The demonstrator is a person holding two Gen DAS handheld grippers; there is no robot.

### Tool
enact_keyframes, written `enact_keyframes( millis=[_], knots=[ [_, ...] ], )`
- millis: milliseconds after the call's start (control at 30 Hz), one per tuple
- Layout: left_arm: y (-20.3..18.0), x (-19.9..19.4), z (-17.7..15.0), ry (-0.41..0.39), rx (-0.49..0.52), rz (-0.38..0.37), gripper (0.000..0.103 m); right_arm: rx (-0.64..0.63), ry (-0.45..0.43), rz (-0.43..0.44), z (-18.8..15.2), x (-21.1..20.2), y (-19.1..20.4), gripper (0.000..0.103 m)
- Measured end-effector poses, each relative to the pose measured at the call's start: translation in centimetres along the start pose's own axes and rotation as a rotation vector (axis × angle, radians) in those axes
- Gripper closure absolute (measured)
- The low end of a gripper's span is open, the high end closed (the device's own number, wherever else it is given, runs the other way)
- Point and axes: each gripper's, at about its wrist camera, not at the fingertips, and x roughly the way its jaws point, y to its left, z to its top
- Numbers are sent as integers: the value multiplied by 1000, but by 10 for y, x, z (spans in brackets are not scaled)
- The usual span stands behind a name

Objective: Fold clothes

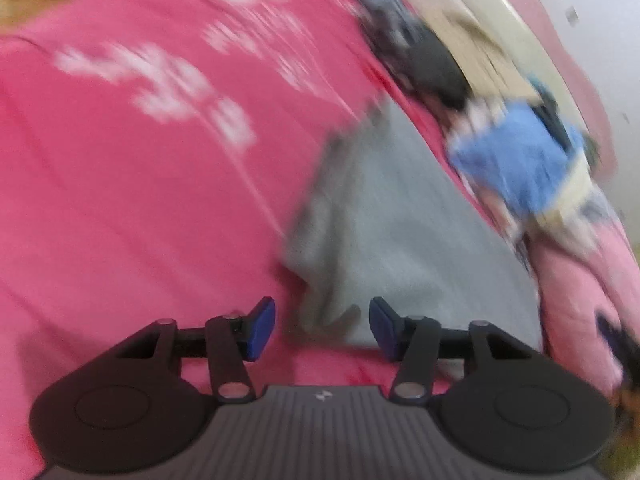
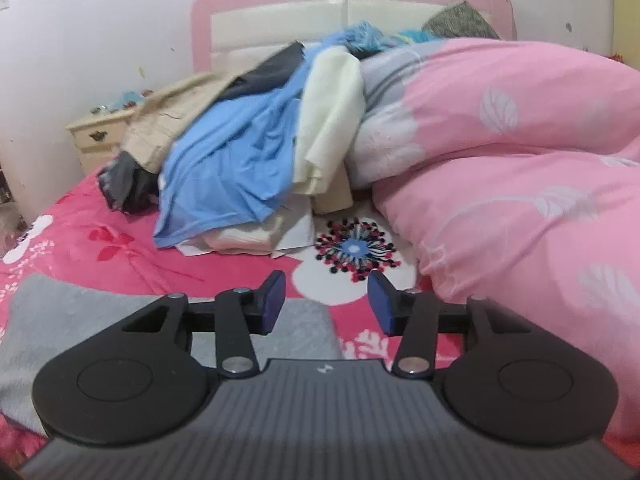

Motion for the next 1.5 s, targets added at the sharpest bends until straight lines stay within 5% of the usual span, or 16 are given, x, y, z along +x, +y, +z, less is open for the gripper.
enact_keyframes(
  millis=[133, 367, 467, 633, 800, 1033, 1267, 1500],
  knots=[
    [-3, -19, 13, -87, -8, -21, 51, 56, 71, 27, -23, -19, 7, 55],
    [-92, 41, 12, -15, 296, -81, 48, 86, 257, 135, -78, -8, 39, 65],
    [-113, 84, 9, 11, 425, 65, 53, 12, 311, 110, -98, -5, 44, 66],
    [-112, 98, 20, 15, 402, 110, 55, 27, 415, -31, -124, -4, 11, 66],
    [-120, 90, 23, -10, 369, 139, 52, 18, 287, -37, -100, -32, 4, 66],
    [-147, 81, 24, -100, 502, 122, 51, 25, 107, 44, -54, -29, 26, 80],
    [-154, 126, 47, -128, 562, 121, 52, -5, 112, 59, -42, 57, 40, 93],
    [-125, 152, 54, -122, 481, 51, 60, 78, 191, 59, -52, 144, -21, 103]
  ],
)
